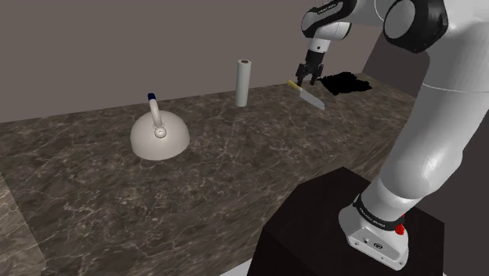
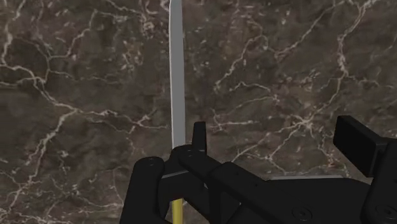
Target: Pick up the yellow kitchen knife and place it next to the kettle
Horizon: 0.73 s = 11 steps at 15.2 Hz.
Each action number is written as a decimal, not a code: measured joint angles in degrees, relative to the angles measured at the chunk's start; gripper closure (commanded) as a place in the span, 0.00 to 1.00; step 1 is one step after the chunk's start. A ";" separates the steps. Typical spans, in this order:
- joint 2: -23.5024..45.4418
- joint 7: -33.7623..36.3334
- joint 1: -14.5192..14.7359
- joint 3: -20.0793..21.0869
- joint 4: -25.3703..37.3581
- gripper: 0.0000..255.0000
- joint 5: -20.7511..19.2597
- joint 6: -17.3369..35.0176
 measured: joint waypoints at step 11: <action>16.20 -3.26 -6.89 0.15 13.85 0.00 6.51 -0.99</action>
